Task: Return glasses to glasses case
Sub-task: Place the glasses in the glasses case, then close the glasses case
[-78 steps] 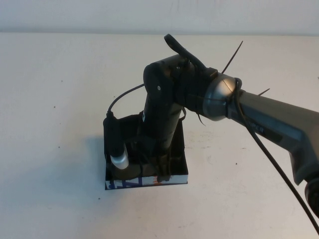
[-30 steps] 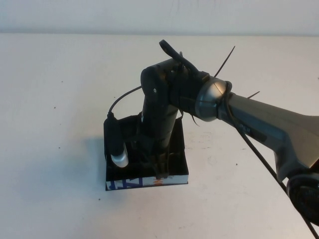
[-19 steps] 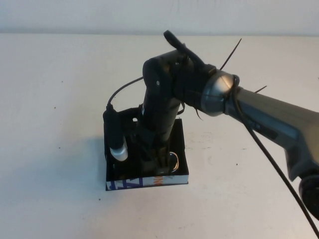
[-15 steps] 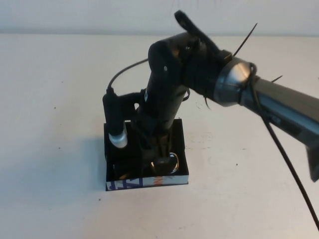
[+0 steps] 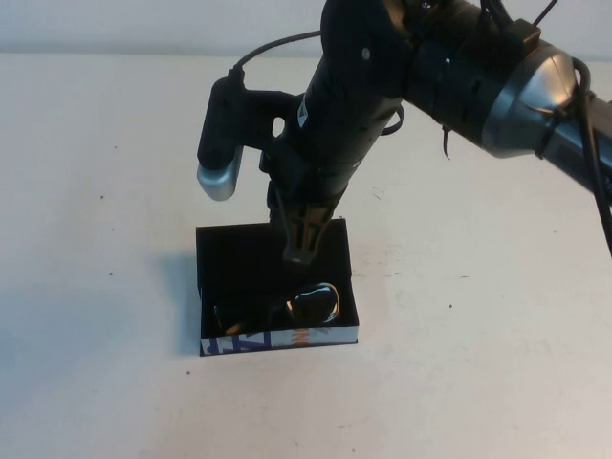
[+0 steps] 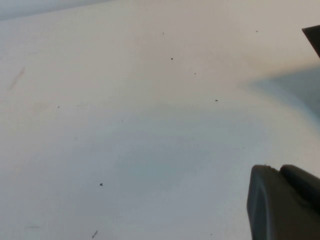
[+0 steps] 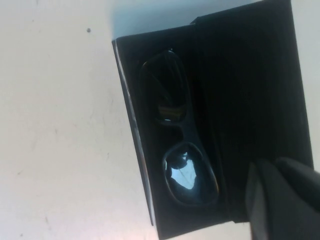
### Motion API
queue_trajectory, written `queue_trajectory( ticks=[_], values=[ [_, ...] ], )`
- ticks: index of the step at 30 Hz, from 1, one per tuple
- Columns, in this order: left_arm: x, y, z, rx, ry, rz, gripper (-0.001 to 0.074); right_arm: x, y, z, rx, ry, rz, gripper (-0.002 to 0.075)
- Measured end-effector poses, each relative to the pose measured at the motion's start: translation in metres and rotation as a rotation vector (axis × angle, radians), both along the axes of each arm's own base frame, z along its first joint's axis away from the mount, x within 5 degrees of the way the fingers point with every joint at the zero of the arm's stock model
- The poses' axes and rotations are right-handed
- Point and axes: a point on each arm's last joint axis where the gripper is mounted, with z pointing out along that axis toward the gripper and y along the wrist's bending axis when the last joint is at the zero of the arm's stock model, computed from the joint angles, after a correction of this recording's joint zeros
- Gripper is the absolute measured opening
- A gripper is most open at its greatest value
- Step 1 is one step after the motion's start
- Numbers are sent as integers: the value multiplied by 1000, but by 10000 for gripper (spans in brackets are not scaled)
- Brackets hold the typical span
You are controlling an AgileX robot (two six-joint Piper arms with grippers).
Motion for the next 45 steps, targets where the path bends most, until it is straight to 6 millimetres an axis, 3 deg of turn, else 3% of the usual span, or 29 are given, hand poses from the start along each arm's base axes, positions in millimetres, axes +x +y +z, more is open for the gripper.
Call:
queue_trajectory(
  ticks=[14,20,26,30,35,41,45],
  values=[
    [1,0,3,-8,-33,5,-1,0,0,0,9,18,-38,-11],
    [3,-3,17,-475,-133,66,-1,0,0,0,13,28,-54,-11],
    [4,-1,23,-657,-173,92,-1,-1,1,0,27,47,-78,-11],
    [7,-7,28,-701,-38,78,-1,-2,1,0,41,65,-100,-11],
    [25,-16,38,-637,221,69,-1,2,0,-3,56,105,-180,-11],
    [63,-27,48,-453,478,-35,-1,20,-15,-3,117,145,-364,-11],
    [90,-40,52,-408,586,-195,-1,30,-25,-3,154,173,-472,-11]
  ],
)
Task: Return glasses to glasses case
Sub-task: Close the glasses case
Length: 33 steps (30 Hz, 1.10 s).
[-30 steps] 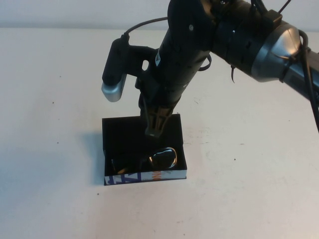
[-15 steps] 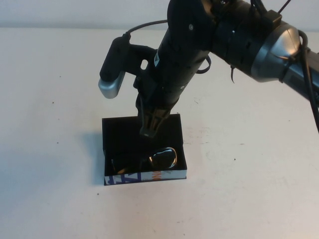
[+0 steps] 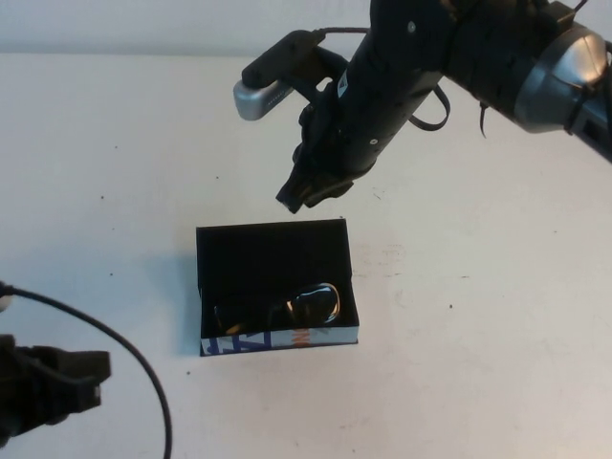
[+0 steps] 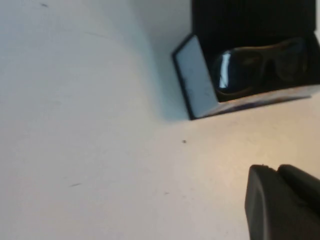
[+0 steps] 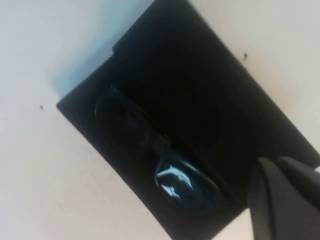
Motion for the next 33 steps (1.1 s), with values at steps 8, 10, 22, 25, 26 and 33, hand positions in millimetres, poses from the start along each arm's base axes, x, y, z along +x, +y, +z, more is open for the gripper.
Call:
queue_trajectory(
  ticks=[8,10,22,25,26,33],
  values=[
    [39,-24,-27,-85,61,-224,-1,5,0,4,110,27,-56,-11],
    [44,-33,-35,-96,55,-267,-1,6,2,5,133,27,-69,-11],
    [69,-69,-72,4,-4,-462,-1,28,6,-18,186,40,-168,-11],
    [77,-71,-78,31,-10,-484,-1,35,3,-22,195,34,-191,-11],
    [79,-72,-80,36,-10,-491,-1,37,2,-23,196,31,-197,-11],
    [99,-79,-85,58,-36,-525,-1,50,2,-40,217,39,-231,-11]
  ],
)
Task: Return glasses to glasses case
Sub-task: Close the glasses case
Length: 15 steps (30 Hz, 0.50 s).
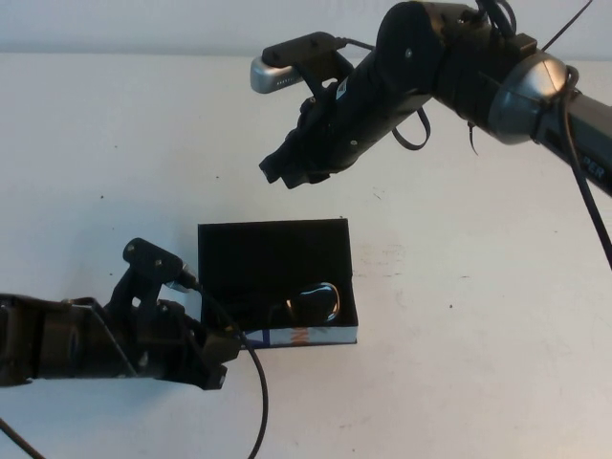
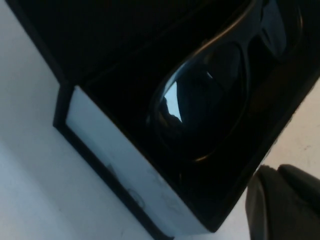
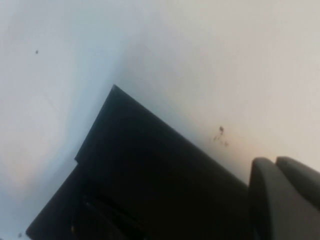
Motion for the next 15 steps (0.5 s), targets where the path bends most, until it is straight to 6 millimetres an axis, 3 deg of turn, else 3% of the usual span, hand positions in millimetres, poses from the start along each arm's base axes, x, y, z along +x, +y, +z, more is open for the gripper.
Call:
queue_trajectory(
  ticks=[9,15],
  values=[
    [5,-2,-11,17,7,-32,-1,14,-1,-15,22,-14,-39,-11],
    [5,-2,-12,20,5,-37,-1,21,2,-36,11,13,-47,-11]
  ],
)
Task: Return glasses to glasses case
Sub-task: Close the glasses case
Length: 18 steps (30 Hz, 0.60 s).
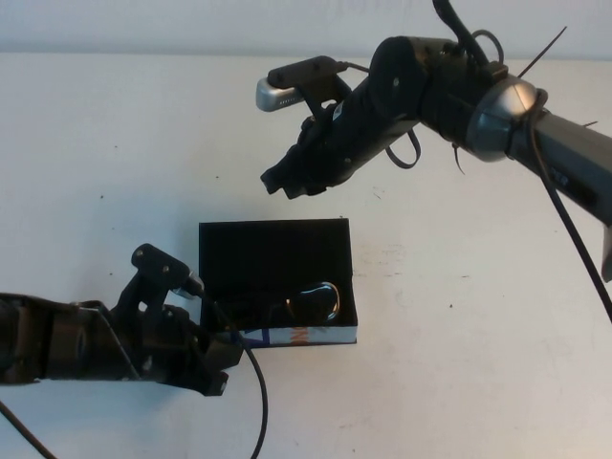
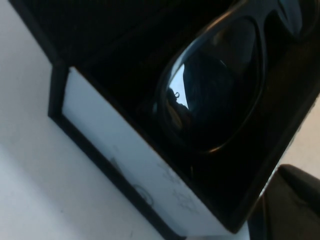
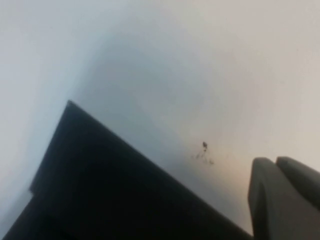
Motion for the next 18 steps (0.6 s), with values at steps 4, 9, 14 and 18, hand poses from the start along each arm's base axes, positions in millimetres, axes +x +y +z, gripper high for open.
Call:
queue_trajectory(
  ticks=[4,9,14,18],
  values=[
    [0,0,0,0,0,0,-1,5,1,-14,-6,11,-9,-11],
    [0,0,0,0,0,0,-1,10,4,-23,-22,41,2,-11],
    [0,0,0,0,0,0,-1,12,7,-30,-50,95,32,-11],
    [0,0,0,0,0,0,-1,11,7,-28,-67,127,56,-11]
  ],
)
